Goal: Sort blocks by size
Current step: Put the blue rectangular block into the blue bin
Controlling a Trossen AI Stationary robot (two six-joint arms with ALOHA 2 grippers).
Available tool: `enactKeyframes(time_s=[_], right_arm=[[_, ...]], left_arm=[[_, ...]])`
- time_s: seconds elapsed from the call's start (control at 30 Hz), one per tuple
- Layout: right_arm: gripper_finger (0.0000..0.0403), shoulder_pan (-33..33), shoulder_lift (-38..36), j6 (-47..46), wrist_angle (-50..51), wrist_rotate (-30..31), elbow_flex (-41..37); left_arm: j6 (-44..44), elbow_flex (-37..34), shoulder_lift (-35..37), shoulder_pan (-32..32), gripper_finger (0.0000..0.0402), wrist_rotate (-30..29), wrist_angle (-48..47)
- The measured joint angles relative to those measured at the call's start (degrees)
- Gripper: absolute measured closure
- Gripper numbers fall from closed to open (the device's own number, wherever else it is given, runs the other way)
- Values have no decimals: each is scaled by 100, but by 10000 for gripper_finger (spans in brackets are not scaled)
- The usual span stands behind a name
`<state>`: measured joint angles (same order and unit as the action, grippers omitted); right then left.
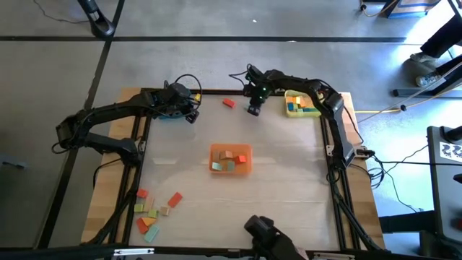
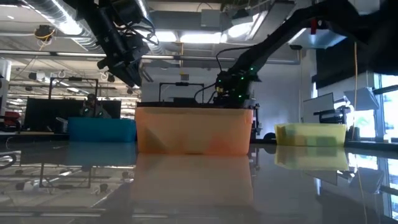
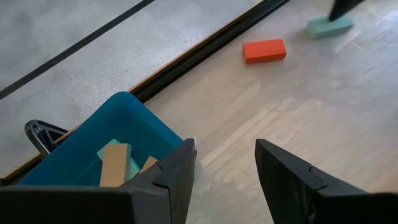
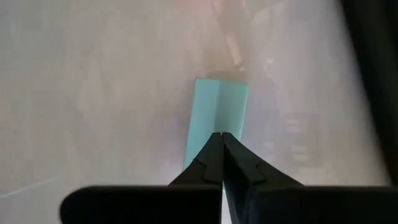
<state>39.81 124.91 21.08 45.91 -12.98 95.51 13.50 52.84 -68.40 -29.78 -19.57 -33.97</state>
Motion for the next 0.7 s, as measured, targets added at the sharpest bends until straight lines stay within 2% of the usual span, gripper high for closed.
enactKeyframes(time_s=[0.1,0.27,0.4,0.57,0.7], right_arm=[[398,11,-342,-115,-133,98,-584],[400,-117,-1018,-226,-883,217,-1831],[399,-375,-1546,-286,-1622,569,-2574],[400,-681,-2063,-282,-1835,992,-2813],[399,-774,-2597,-283,-1832,1021,-2780]], left_arm=[[1,0,0,0,247,0,-1],[66,0,0,4,247,1,-3],[100,0,0,2,247,2,8],[92,0,0,16,247,2,56],[68,4,6,109,247,-1,51]])
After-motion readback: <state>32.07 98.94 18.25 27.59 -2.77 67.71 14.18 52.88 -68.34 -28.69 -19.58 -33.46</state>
